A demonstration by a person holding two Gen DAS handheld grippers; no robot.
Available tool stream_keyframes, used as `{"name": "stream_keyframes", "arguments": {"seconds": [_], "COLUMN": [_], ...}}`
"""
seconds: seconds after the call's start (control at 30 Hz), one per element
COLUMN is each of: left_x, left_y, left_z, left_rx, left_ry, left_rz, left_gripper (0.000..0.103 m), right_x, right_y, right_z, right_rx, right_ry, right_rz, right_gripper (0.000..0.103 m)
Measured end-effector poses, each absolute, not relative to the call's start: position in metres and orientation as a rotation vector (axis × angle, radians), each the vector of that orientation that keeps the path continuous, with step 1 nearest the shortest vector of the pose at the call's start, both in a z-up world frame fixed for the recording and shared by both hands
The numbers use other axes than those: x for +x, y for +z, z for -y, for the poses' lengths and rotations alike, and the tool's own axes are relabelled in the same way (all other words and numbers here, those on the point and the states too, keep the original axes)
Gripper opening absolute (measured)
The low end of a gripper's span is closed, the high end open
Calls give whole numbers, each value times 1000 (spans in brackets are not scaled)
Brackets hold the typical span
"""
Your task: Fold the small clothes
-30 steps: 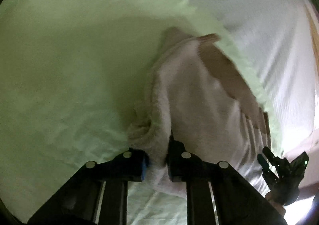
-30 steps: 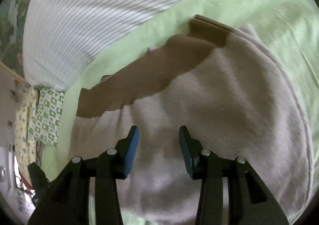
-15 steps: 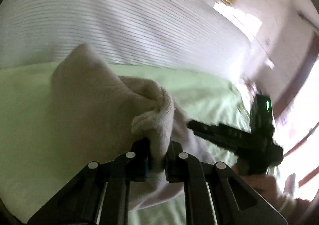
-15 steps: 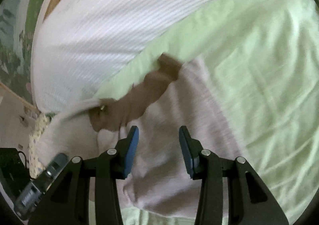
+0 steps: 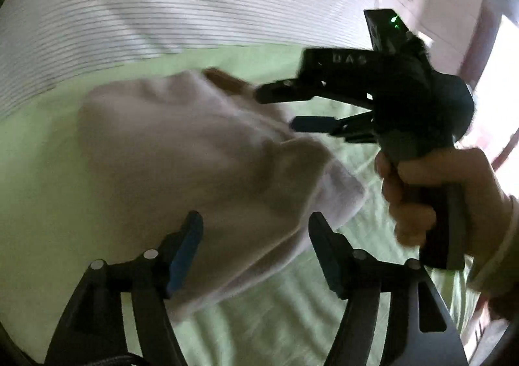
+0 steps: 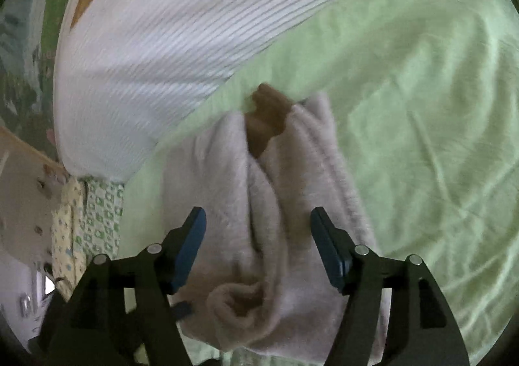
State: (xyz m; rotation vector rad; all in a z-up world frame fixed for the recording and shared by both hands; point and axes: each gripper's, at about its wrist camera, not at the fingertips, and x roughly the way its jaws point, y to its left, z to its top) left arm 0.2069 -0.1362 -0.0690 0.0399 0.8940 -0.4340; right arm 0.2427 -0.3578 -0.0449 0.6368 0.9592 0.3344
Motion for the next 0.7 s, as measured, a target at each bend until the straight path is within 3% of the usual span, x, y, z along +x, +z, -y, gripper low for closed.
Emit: {"name": "stream_keyframes", "arguments": {"seconds": [0.07, 0.4, 0.43, 0.5, 0.53, 0.57, 0.6, 0.7], "left_x": [201, 217, 221, 238, 240, 244, 247, 261], "left_y": [-77, -140, -144, -152, -154, -155, -156, -151], "left_z": [114, 91, 93, 96, 94, 93, 94, 90], "left_rx": [40, 53, 58, 76, 73, 67, 63, 34], "left_ry": [-345, -267, -279, -264, -261, -256, -253, -272], "left_rz": [-899, -1050, -1059, -1069, -1072, -1077, -1080, -1099], "left_gripper": [80, 80, 80, 80, 79, 71, 56, 38], "right_x": [250, 276, 275, 272, 272, 272, 272, 268], "right_y": [-46, -51, -50, -51, -53, -53, -49, -17], "right_z": [345, 302, 297, 285, 284, 282, 284, 299], "right_rx": [565, 369, 349, 292, 270, 272, 300, 392], "right_ry": [323, 363, 381, 401, 394, 403, 407, 426], "right_rz": [-984, -1104, -1116, -1142, -1150, -1158, -1145, -1048], "right_gripper": [71, 76, 72, 50, 30, 25, 23, 22]}}
